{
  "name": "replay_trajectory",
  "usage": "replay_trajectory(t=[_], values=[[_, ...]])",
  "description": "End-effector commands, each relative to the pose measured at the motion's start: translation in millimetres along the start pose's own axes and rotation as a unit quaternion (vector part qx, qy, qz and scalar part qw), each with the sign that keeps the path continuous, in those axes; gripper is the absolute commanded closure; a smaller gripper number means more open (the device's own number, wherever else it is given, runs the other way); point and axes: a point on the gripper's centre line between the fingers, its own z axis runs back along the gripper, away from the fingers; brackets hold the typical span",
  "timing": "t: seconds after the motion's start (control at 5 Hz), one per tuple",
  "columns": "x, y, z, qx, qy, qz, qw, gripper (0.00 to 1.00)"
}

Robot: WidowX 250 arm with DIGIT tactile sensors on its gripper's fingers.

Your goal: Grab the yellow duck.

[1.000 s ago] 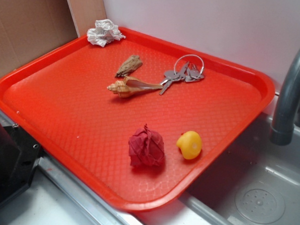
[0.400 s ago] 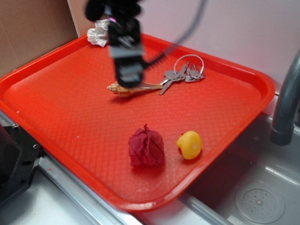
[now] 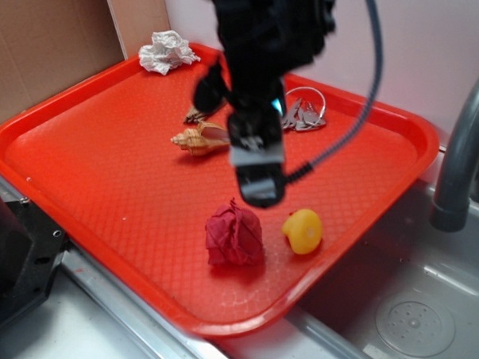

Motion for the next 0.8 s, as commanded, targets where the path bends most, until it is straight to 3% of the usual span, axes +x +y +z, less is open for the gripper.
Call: replay_trajectory(t=[0.0, 0.4, 0.6], values=[[-13.0, -38.8, -31.4, -0.014, 0.002, 0.066, 0.998, 0.0], [-20.6, -67.1, -62.9, -0.032, 0.03, 0.072, 0.996, 0.0], [-31.3, -69.8, -52.1, -0.039, 0.026, 0.072, 0.996, 0.0]])
